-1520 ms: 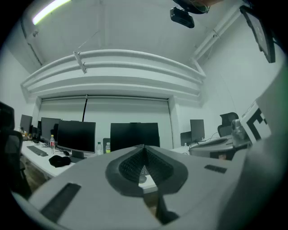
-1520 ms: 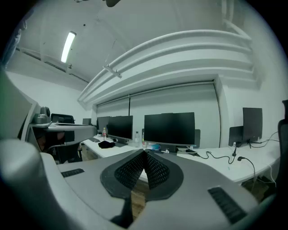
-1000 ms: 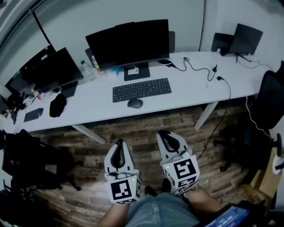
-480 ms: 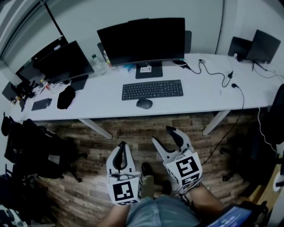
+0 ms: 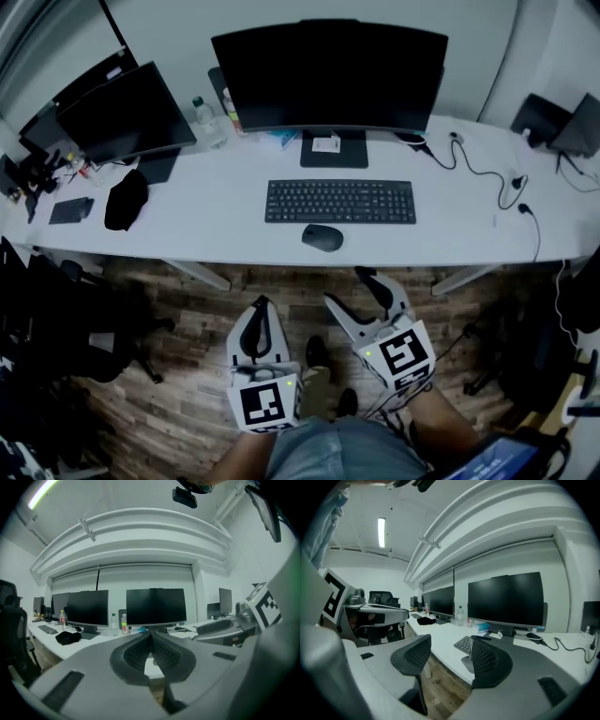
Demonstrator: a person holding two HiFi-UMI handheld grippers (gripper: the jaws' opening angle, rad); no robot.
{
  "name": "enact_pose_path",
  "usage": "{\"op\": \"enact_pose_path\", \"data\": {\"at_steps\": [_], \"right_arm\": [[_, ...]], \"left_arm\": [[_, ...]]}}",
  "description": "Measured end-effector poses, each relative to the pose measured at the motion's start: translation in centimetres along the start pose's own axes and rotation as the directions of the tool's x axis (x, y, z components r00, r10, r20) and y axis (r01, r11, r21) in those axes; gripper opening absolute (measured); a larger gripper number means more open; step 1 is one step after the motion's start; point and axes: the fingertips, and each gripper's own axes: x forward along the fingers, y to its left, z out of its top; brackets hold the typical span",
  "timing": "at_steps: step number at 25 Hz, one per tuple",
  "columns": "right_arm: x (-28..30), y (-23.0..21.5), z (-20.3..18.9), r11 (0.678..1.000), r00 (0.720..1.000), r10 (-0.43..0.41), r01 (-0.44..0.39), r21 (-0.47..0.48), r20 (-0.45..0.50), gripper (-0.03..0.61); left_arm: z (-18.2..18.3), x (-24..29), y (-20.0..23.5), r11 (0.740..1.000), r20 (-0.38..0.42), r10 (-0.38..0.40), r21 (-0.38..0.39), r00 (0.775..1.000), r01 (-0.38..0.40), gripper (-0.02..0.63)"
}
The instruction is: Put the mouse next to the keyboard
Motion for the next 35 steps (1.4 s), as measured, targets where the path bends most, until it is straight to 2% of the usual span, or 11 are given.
{"op": "enact_pose_path", "data": {"at_steps": [9,12,20,27,35], "right_arm": [[10.0,-2.9,2.0,0.995,0.997,0.072,-0.074,-0.060,-0.038,0.301],[11.9,-3.4,3.1,0.993,0.996,0.080,-0.083,-0.082,-0.038,0.310],[14.6,-5.3,5.2,0.986,0.992,0.118,-0.121,-0.118,-0.032,0.330],[16.7,-6.5,1.9,0.964,0.966,0.215,-0.233,-0.128,-0.141,0.351],[17.6,-6.6,-5.2,0.932,0.907,0.302,-0.346,-0.107,-0.294,0.359]], "left_arm": [[2.4,10.3,5.4,0.999,0.025,-0.029,-0.016,0.999,0.029,0.005],[3.8,12.2,6.6,0.999,0.075,-0.032,-0.025,0.997,0.034,0.005],[6.2,15.7,6.9,0.998,0.094,-0.055,0.015,0.994,0.054,0.005],[3.9,18.4,6.6,0.999,0.019,-0.019,-0.043,1.000,0.019,0.005],[-0.9,19.8,5.7,0.997,-0.101,0.025,-0.074,0.995,-0.033,0.005]]}}
